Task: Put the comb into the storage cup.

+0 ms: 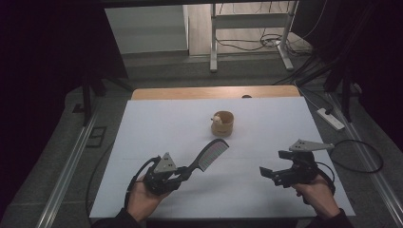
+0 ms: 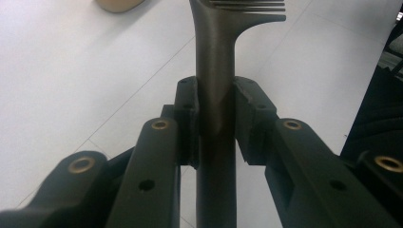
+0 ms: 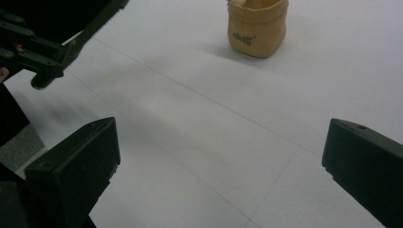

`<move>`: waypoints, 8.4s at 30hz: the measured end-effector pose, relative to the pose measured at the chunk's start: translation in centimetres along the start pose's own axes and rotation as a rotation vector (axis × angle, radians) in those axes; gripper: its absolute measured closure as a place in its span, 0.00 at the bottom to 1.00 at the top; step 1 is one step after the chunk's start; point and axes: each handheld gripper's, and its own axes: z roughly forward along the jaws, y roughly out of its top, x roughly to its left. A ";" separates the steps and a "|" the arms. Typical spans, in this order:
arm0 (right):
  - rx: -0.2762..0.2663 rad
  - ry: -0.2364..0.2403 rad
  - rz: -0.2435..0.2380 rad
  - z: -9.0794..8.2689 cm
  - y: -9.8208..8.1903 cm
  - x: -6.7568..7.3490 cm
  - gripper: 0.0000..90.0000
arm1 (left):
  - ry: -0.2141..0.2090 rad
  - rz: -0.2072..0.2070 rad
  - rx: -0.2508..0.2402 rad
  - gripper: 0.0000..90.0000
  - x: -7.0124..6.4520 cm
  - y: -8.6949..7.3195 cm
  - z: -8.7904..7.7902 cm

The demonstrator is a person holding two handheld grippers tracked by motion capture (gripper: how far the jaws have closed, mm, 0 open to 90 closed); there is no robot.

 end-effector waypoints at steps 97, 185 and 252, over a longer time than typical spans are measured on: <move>0.180 0.348 0.180 11.0 8.6 2.1 0.48 | -0.037 0.073 -0.040 0.80 -0.9 0.8 1.6; 0.016 0.372 0.329 7.2 8.6 -2.2 0.93 | 0.019 -0.240 -0.074 0.00 2.5 -4.4 -3.8; -0.091 0.169 0.355 2.2 13.9 -7.3 0.94 | 0.136 -0.310 -0.052 0.00 3.0 -8.4 -7.0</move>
